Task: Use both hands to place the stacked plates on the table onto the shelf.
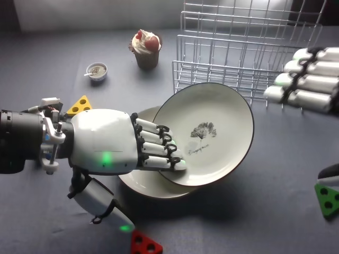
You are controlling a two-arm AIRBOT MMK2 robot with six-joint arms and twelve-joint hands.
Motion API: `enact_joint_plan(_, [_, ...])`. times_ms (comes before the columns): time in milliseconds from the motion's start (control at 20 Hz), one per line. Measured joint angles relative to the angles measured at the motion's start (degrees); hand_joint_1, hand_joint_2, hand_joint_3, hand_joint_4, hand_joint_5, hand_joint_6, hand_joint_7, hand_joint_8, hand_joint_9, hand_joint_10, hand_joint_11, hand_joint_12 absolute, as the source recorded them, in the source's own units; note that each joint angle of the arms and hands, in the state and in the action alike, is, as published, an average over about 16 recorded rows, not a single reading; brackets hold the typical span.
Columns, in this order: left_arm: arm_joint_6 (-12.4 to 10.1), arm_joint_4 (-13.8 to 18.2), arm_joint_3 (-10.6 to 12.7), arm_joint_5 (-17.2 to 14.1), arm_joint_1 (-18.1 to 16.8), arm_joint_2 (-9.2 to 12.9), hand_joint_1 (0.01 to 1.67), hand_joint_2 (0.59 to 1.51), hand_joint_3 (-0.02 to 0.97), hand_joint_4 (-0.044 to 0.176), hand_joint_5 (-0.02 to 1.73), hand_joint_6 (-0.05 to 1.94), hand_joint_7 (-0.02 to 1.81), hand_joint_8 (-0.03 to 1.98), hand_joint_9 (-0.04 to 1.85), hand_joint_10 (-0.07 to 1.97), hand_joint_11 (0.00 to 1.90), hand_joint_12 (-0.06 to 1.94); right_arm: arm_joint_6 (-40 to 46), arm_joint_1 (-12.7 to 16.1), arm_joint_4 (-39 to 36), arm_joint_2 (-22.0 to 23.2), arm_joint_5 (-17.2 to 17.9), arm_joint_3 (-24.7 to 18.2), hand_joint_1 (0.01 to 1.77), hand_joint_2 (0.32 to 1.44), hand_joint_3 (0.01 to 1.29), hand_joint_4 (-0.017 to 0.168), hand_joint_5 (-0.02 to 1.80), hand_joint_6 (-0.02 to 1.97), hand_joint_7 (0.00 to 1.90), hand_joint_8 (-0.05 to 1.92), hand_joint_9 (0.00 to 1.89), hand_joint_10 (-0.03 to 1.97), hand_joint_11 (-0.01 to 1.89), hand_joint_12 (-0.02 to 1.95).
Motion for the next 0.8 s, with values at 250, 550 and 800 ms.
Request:
enact_joint_plan(250, [0.05, -0.39, -0.07, 1.00, -0.54, -0.99, 0.01, 1.026, -0.001, -0.009, 0.18, -0.02, 0.24, -0.01, 0.29, 0.00, 0.26, 0.02, -1.42, 2.43, -2.17, -3.54, -2.89, 1.58, 0.80, 0.90, 0.01, 0.006, 0.23, 0.02, 0.24, 0.00, 0.25, -0.01, 0.30, 0.02])
enact_joint_plan(550, [0.14, -0.73, -0.21, 2.11, -1.08, -1.98, 0.01, 1.026, -0.001, -0.009, 0.18, -0.02, 0.24, -0.01, 0.30, 0.00, 0.25, 0.02, -1.83, 4.87, -4.38, -7.70, -5.36, 3.73, 1.14, 0.89, 0.02, 0.006, 0.26, 0.02, 0.23, 0.00, 0.24, -0.01, 0.31, 0.03])
enact_joint_plan(800, [0.16, -0.92, -0.36, 2.71, -1.33, -2.35, 0.01, 1.026, -0.001, -0.009, 0.18, -0.02, 0.24, -0.01, 0.30, 0.00, 0.25, 0.02, -1.86, 6.98, -5.86, -11.02, -7.45, 5.45, 1.23, 0.89, 0.02, 0.006, 0.28, 0.02, 0.23, 0.00, 0.24, -0.01, 0.31, 0.04])
